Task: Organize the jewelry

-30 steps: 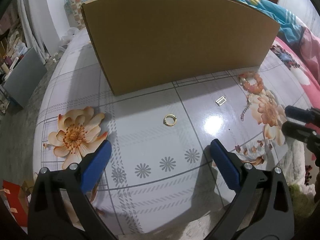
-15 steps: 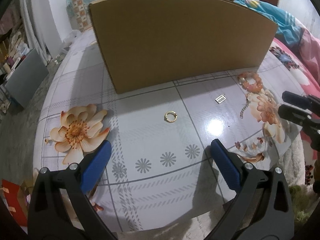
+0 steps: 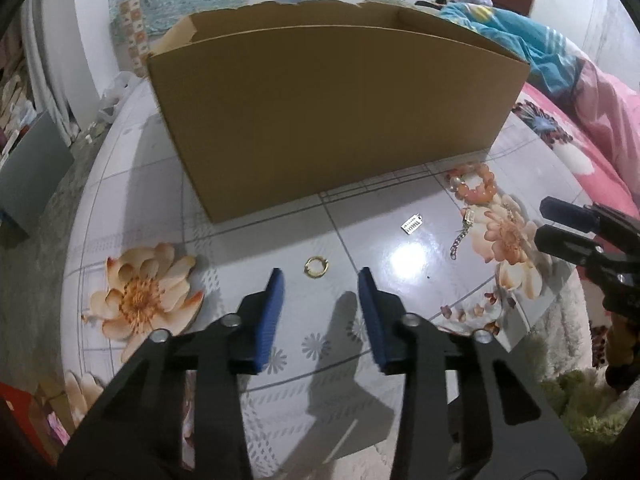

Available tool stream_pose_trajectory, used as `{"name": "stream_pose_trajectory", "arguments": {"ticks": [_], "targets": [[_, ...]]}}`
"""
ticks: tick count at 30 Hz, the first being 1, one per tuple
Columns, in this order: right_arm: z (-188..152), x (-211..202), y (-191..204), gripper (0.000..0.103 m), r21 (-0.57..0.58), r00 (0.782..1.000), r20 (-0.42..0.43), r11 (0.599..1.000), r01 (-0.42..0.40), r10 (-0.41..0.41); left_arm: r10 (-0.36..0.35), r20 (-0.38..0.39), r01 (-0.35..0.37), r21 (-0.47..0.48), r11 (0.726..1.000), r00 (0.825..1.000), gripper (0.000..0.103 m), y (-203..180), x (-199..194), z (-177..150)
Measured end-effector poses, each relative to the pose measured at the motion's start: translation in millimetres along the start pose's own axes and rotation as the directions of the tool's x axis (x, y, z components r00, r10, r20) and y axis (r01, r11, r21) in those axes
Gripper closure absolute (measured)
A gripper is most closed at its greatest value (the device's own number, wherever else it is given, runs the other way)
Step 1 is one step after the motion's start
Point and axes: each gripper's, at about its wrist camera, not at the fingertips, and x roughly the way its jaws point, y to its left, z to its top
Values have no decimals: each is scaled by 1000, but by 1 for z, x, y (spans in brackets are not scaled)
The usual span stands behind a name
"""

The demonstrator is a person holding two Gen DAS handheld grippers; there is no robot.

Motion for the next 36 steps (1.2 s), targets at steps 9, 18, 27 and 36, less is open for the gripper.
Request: {"name": "stream_pose_trajectory", "arguments": {"ticks": [9, 18, 27, 36], "targets": [[-5, 6, 0, 55, 9, 1000, -10, 1000, -17, 17, 59, -39, -58, 34, 998, 998, 83, -7, 10, 8], [-8, 8, 1, 55, 23, 1000, -15, 999, -22, 22, 77, -42, -74, 72, 995, 996, 93, -16, 15, 14], [-5, 3, -4, 55, 11, 1000, -6, 1000, 15, -15, 93, -13, -91, 100, 991, 996, 94, -19, 12, 9], [14, 30, -10, 77, -59, 993, -105, 997, 48, -54, 72, -10, -71, 74, 995, 997, 93, -15, 12, 8]]}}
